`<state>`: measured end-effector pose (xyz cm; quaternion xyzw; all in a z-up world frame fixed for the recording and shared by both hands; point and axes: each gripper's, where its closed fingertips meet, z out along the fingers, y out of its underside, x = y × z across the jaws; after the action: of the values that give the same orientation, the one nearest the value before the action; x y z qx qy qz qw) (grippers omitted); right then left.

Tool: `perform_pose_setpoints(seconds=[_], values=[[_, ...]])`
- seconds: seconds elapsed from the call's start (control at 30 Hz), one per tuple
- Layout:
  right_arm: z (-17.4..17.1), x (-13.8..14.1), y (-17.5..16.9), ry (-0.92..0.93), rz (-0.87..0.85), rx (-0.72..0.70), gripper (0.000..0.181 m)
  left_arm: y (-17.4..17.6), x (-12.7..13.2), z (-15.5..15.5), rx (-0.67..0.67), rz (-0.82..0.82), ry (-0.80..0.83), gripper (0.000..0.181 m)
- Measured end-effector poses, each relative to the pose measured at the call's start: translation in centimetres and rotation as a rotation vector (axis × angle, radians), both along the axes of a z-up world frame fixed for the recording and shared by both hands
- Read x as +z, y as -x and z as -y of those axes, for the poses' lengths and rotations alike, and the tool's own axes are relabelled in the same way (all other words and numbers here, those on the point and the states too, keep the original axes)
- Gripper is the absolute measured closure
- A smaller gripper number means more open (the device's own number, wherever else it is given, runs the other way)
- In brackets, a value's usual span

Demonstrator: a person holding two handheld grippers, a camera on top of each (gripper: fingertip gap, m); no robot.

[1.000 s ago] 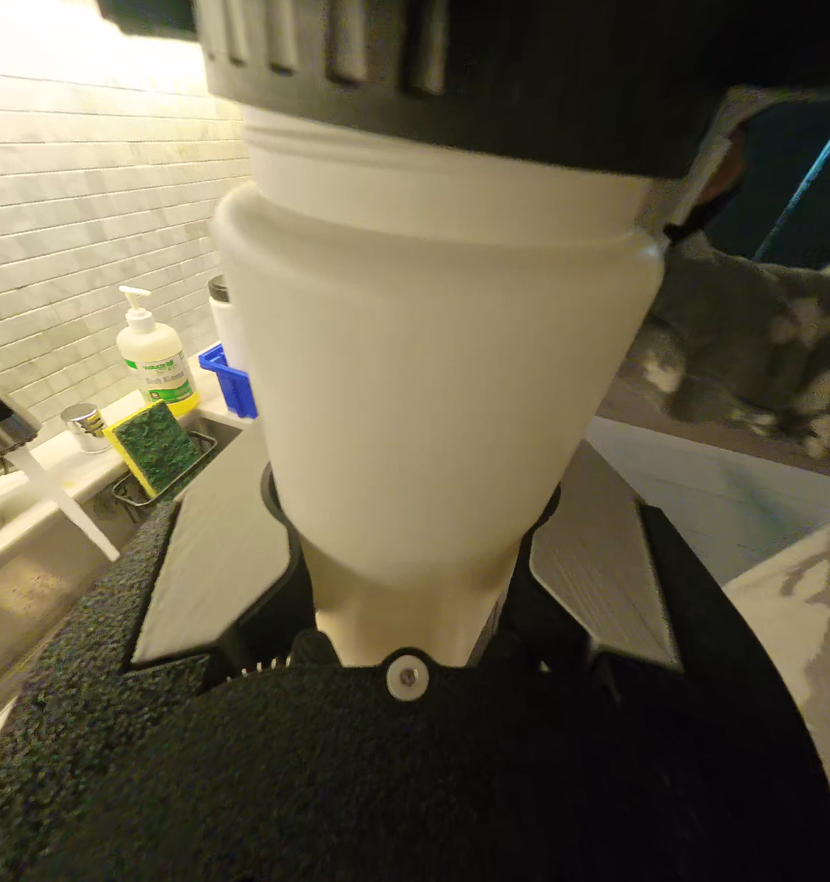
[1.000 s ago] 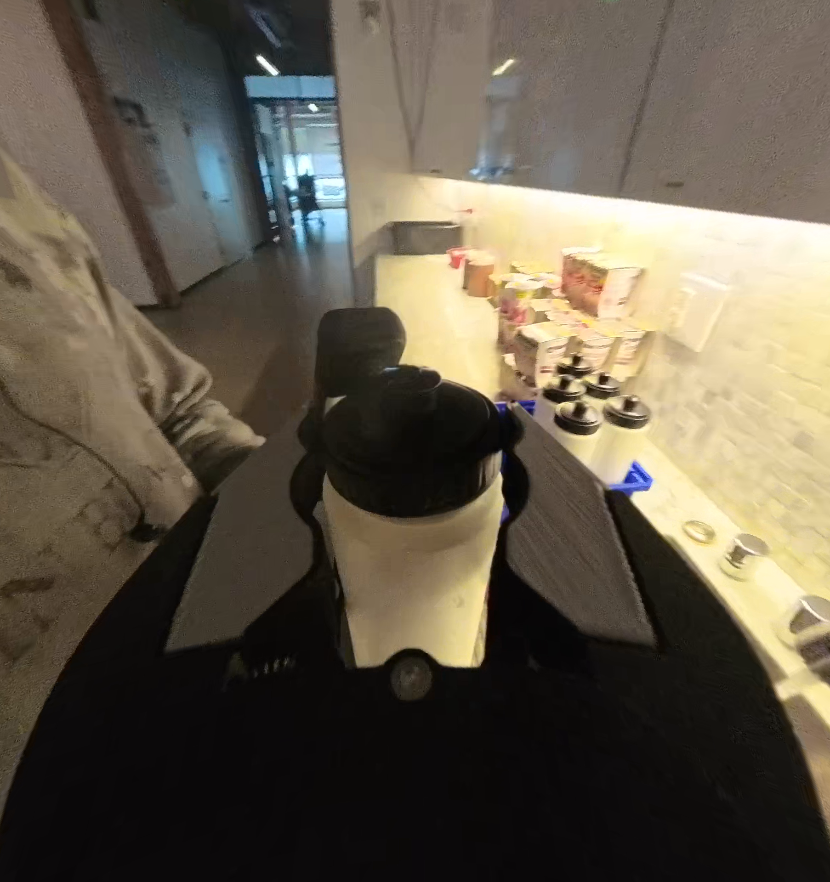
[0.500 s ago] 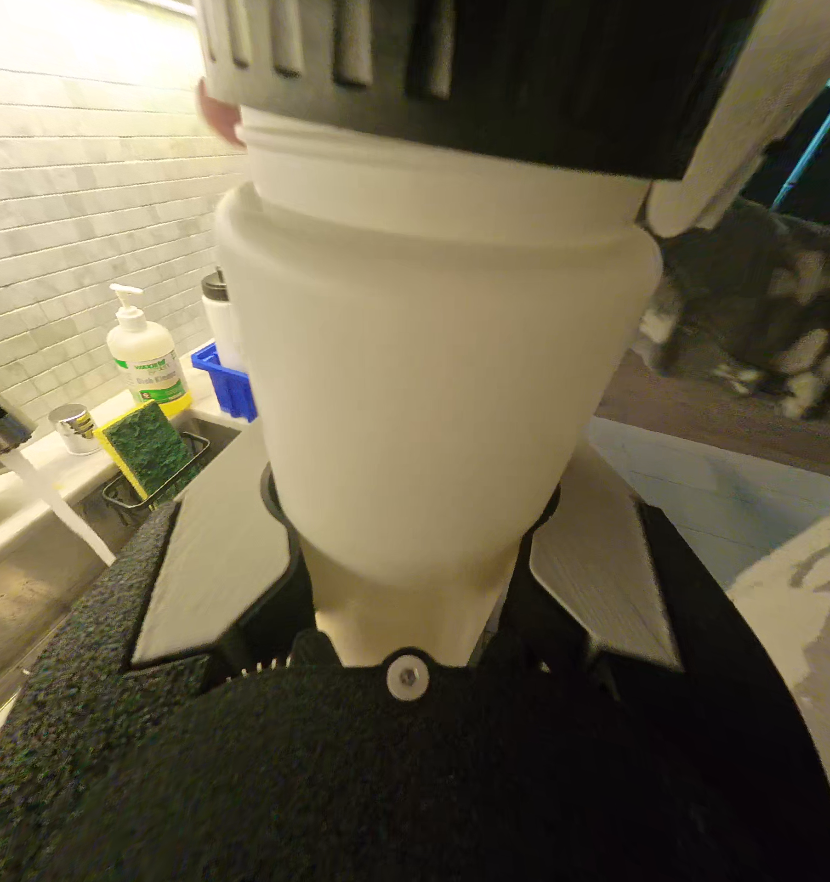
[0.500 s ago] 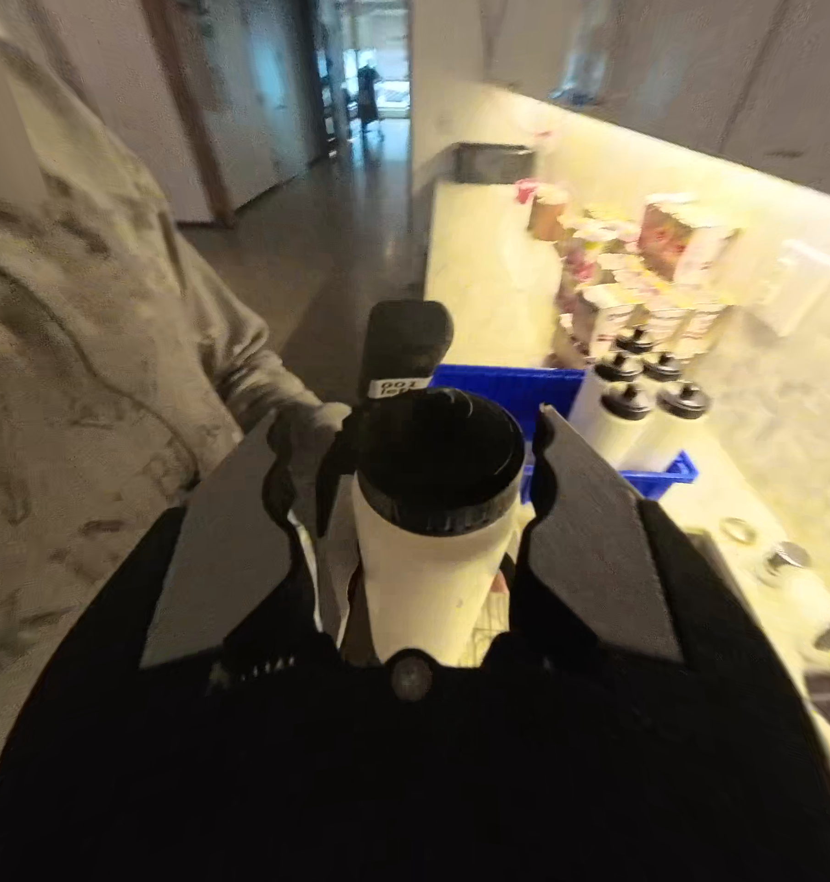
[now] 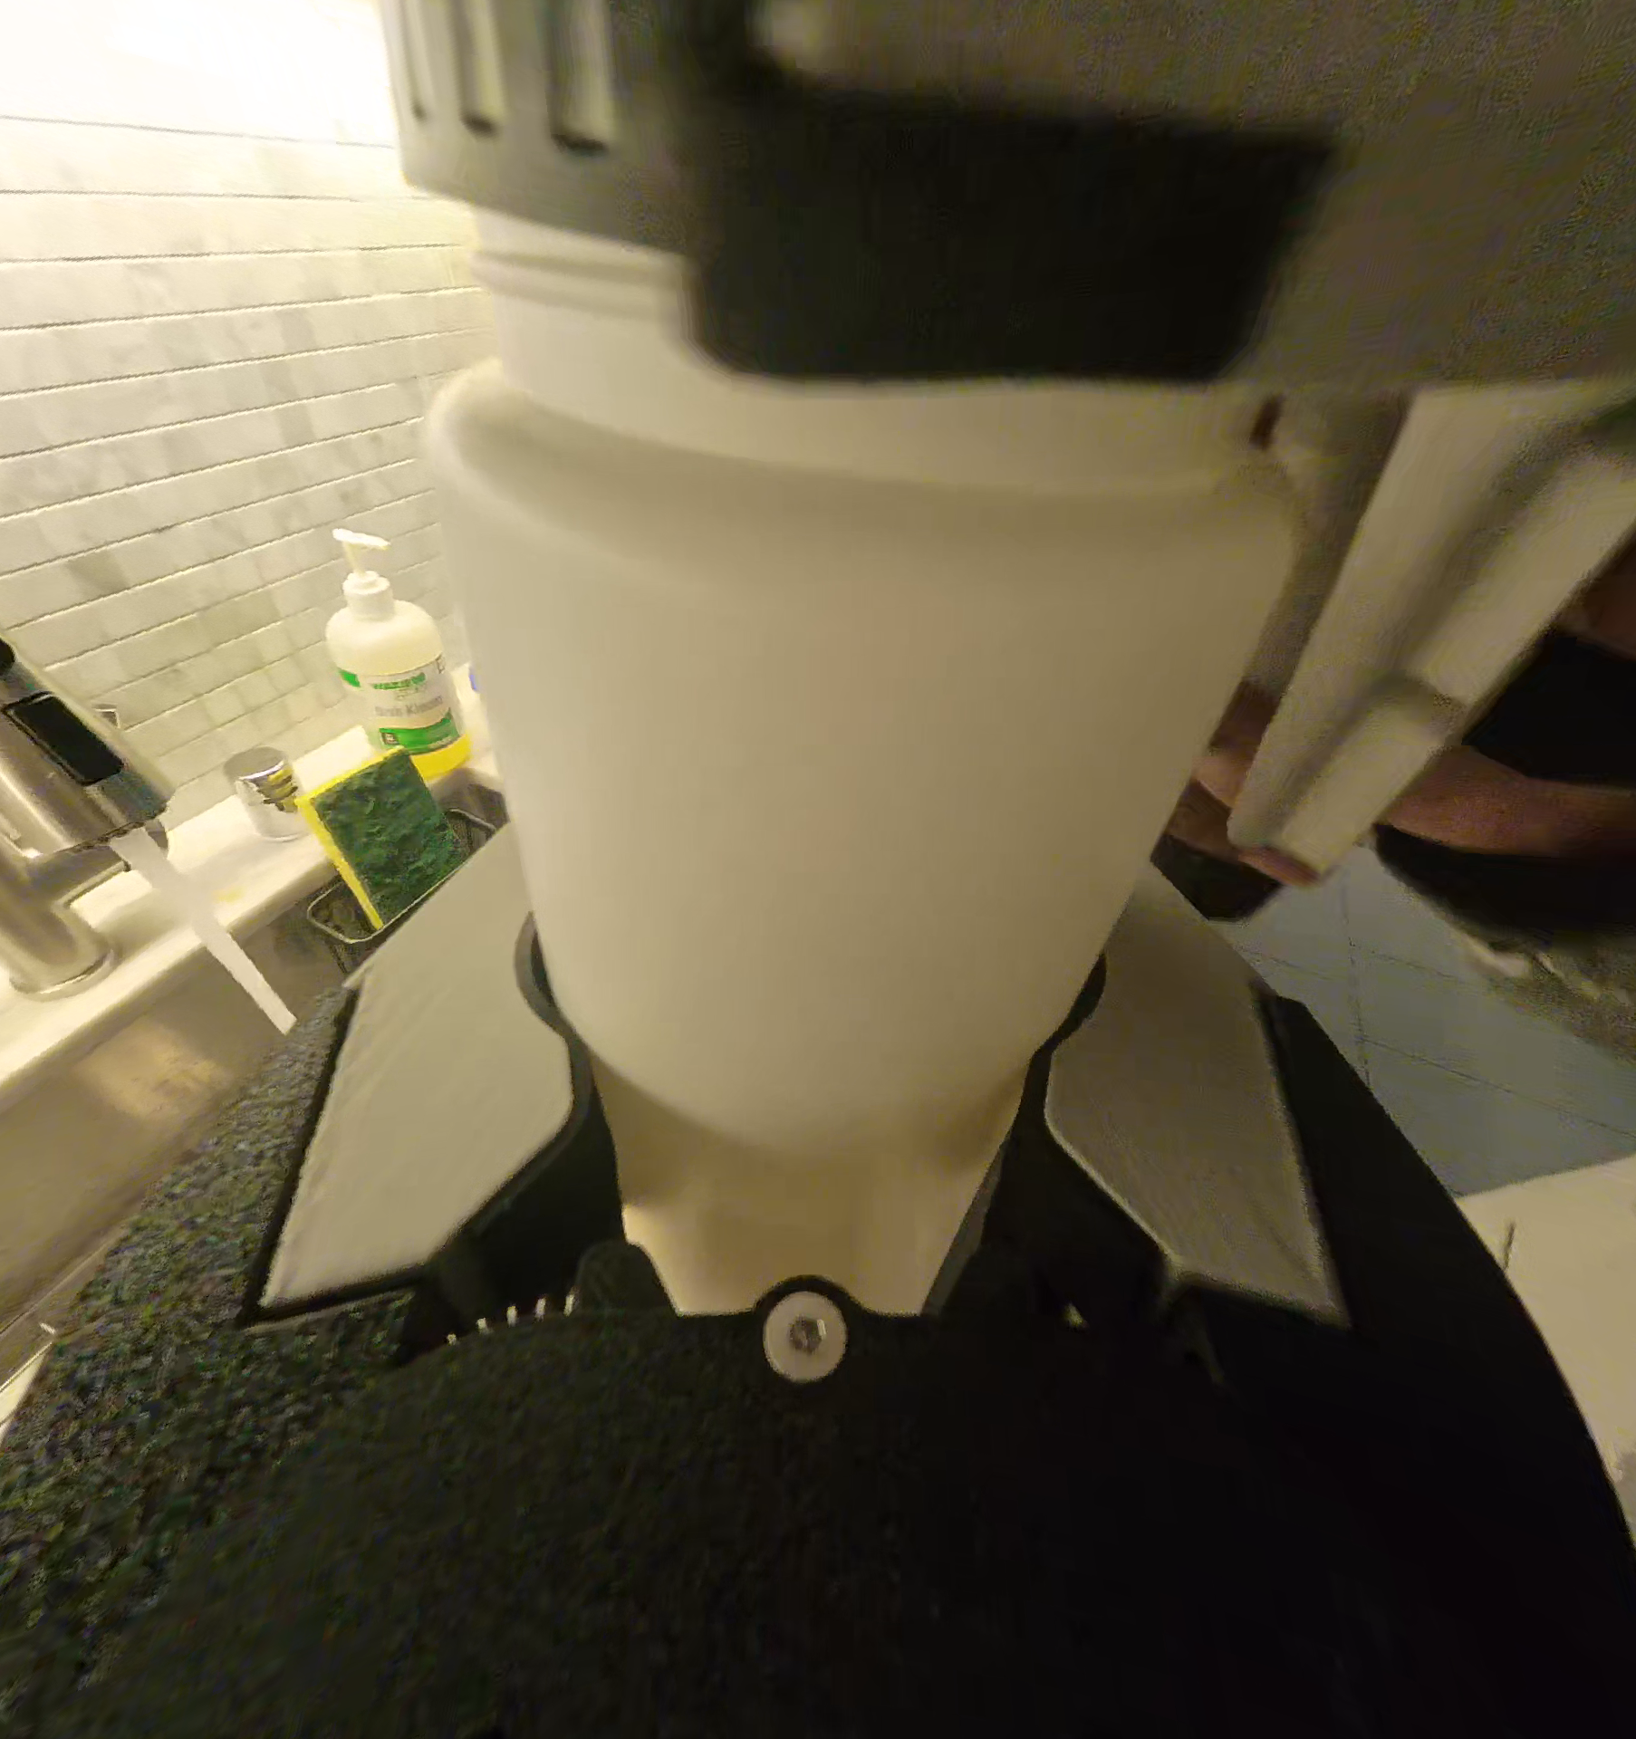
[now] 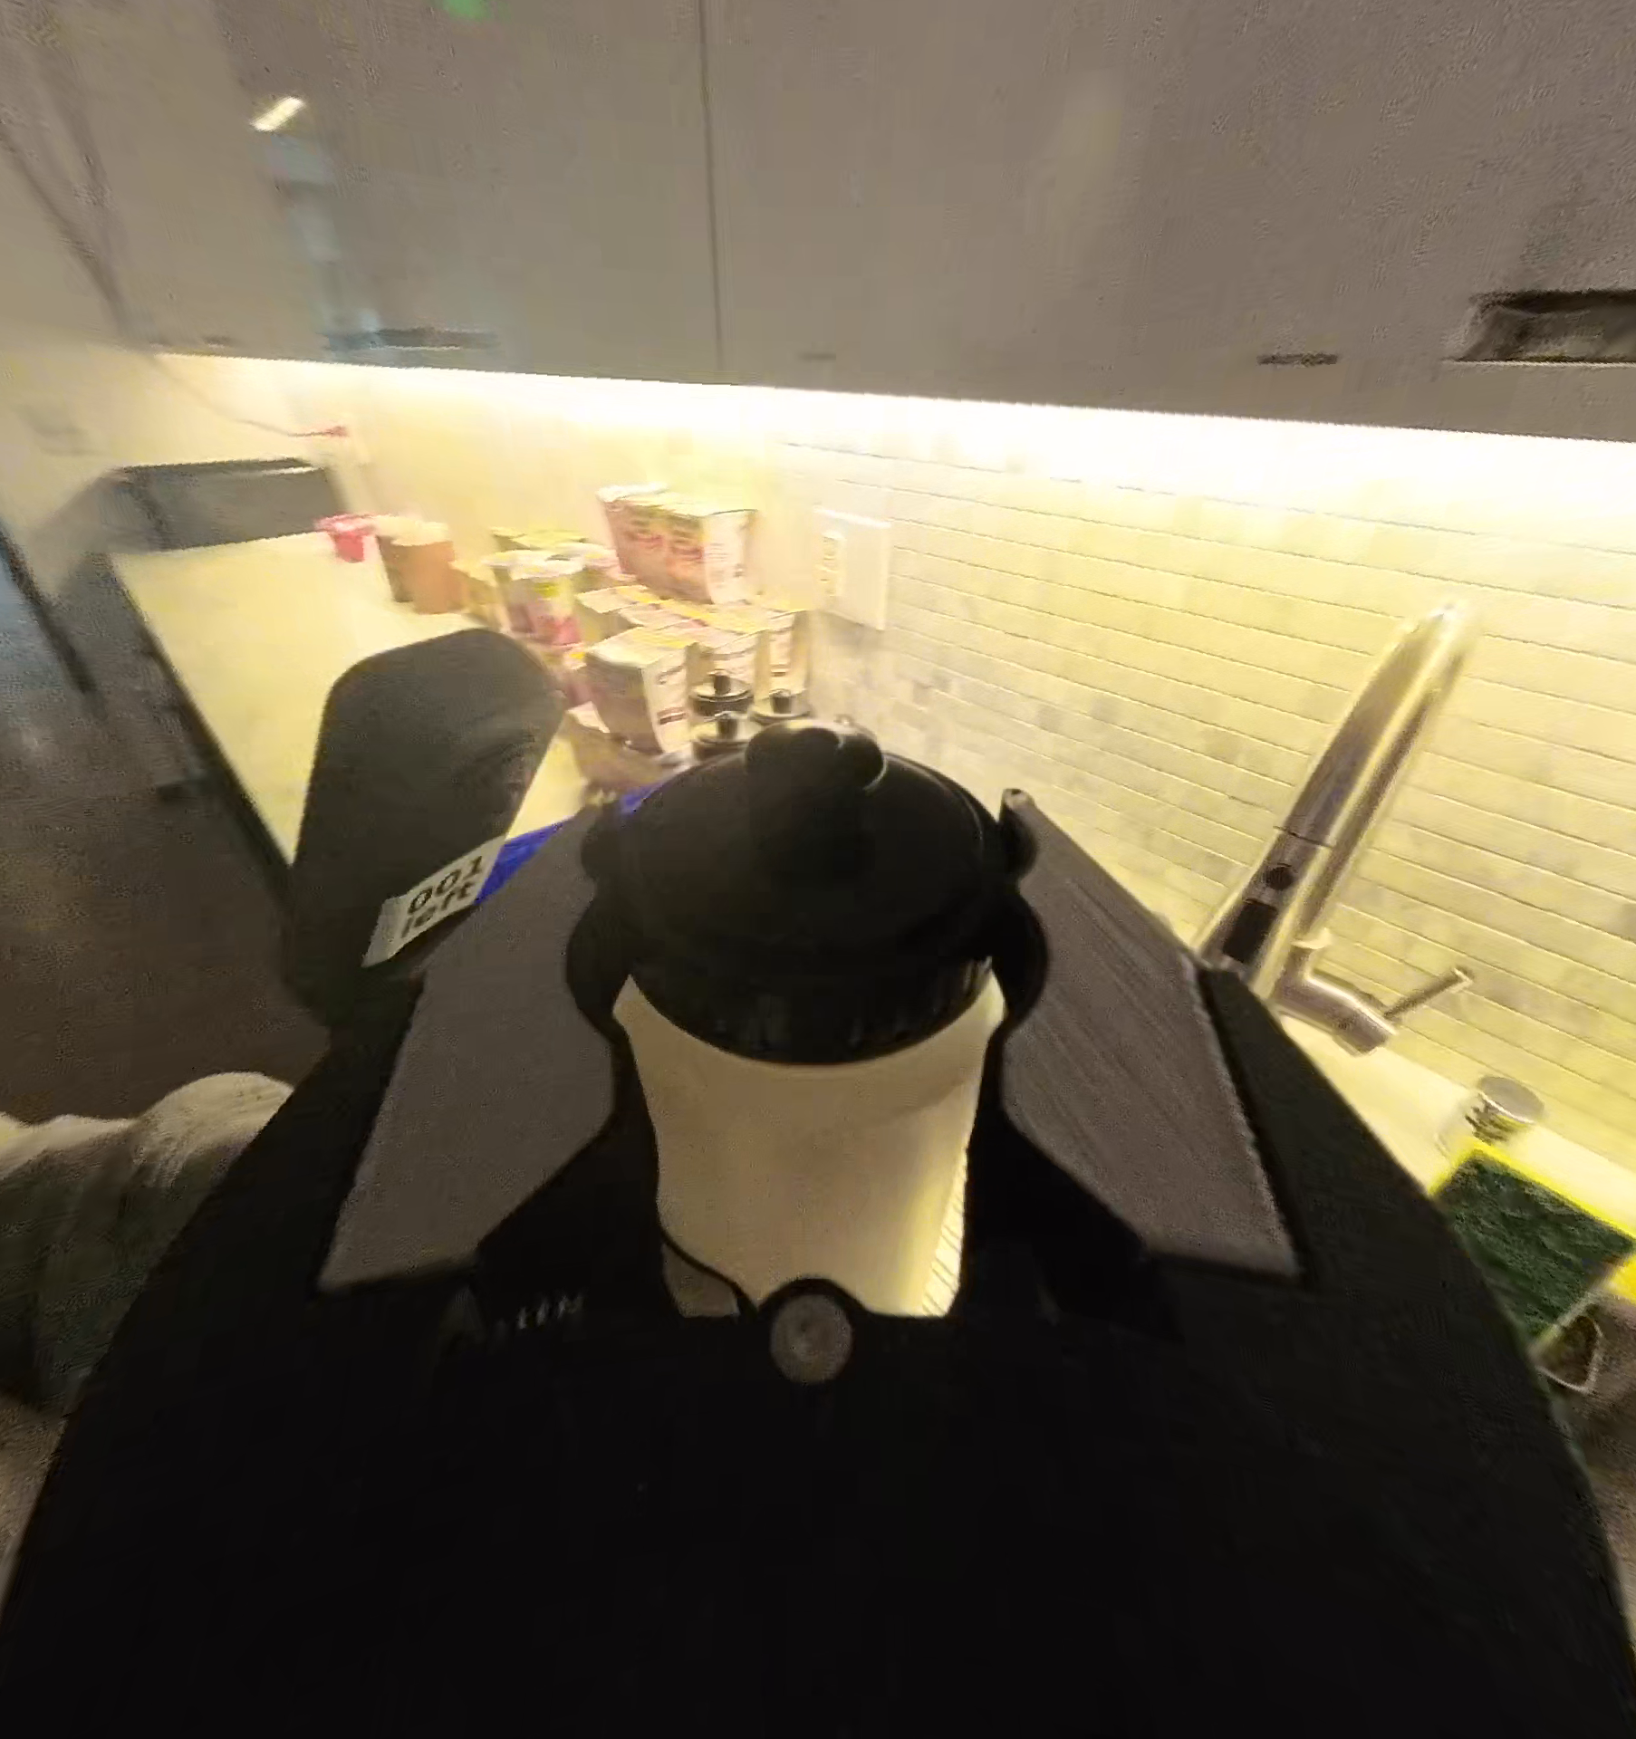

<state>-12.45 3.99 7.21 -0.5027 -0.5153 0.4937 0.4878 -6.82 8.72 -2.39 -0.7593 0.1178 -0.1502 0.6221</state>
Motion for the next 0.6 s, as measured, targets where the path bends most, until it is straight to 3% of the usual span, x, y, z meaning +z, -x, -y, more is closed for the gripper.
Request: perform_pose_setpoints(seconds=[0.03, 0.13, 0.27, 0.33, 0.4, 0.5, 0.6], values=[[-0.2, -0.1, 0.0, 0.001, -0.001, -0.047, 0.104, 0.0, 0.0, 0.0, 0.001, 0.003, 0.000, 0.078], [0.1, 0.1, 0.0, -0.049, -0.012, -0.050, 0.102, -0.1, 0.2, 0.0, -0.003, 0.012, -0.012, 0.078], [2.6, -0.2, -0.9, -0.107, 0.130, 0.423, 0.083, -0.8, 1.2, 1.0, -0.086, 0.036, -0.032, 0.078], [3.6, 0.4, -2.2, -0.127, 0.138, 0.667, 0.084, -1.6, 1.6, 1.7, -0.150, 0.043, -0.029, 0.078], [4.4, 0.3, -2.8, -0.105, 0.178, 0.809, 0.100, -2.4, 1.7, 2.1, -0.204, 0.024, -0.017, 0.078], [4.7, 0.8, -2.4, -0.009, 0.125, 0.805, 0.102, -2.9, 1.9, 2.4, -0.227, 0.039, -0.012, 0.078], [3.1, -0.1, -0.7, 0.012, 0.097, 0.504, 0.102, -1.7, 0.9, 1.7, -0.119, 0.046, 0.015, 0.079]])
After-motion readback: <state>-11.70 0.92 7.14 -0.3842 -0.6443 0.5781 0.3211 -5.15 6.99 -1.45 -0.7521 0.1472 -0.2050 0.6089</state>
